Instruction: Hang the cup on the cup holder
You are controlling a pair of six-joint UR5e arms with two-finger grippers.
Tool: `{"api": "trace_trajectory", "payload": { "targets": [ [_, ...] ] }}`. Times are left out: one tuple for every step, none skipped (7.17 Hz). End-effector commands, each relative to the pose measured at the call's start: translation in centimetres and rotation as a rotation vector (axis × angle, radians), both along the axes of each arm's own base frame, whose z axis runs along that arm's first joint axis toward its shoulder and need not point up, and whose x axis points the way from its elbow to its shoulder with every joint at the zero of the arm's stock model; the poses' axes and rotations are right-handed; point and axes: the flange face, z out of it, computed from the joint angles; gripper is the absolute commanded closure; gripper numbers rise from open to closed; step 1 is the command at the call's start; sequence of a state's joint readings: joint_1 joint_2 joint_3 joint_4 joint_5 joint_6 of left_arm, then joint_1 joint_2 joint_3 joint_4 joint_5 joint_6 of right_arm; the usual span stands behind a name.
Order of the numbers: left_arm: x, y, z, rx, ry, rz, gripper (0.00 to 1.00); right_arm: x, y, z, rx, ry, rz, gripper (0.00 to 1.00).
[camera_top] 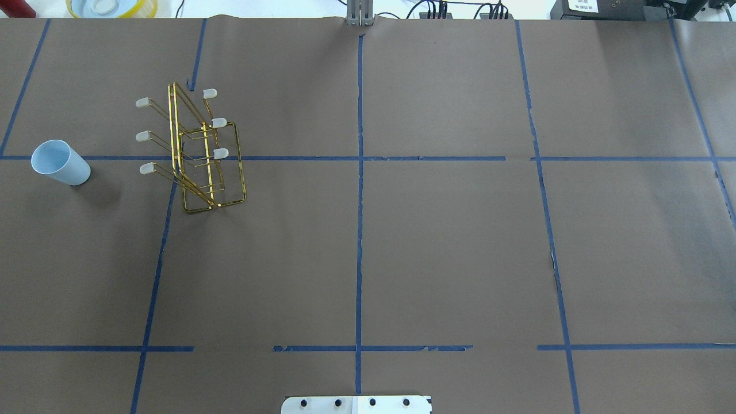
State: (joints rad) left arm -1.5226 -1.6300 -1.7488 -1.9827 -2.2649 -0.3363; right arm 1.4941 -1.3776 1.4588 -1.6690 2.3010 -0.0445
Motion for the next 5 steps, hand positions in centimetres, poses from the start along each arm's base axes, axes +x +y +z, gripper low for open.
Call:
{"api": "trace_trajectory", "payload": {
  "targets": [
    [7.9,-0.1,-3.5,0.094,0.064,-0.133,0.0,0.0,0.0,0.0,0.0,0.0,0.0,0.0],
    [11.4,2.3,-3.2,0.13,0.1,-0.21,0.0,0.0,0.0,0.0,0.0,0.0,0.0,0.0],
    [14.3,4.7,-3.2,0.163,0.143,-0.297,0.0,0.0,0.0,0.0,0.0,0.0,0.0,0.0],
    [16.2,7.1,-2.0,0.201,0.167,-0.357,0.0,0.0,0.0,0.0,0.0,0.0,0.0,0.0],
    [17.1,9.1,-0.9,0.229,0.182,-0.415,0.0,0.0,0.0,0.0,0.0,0.0,0.0,0.0]
  ]
}}
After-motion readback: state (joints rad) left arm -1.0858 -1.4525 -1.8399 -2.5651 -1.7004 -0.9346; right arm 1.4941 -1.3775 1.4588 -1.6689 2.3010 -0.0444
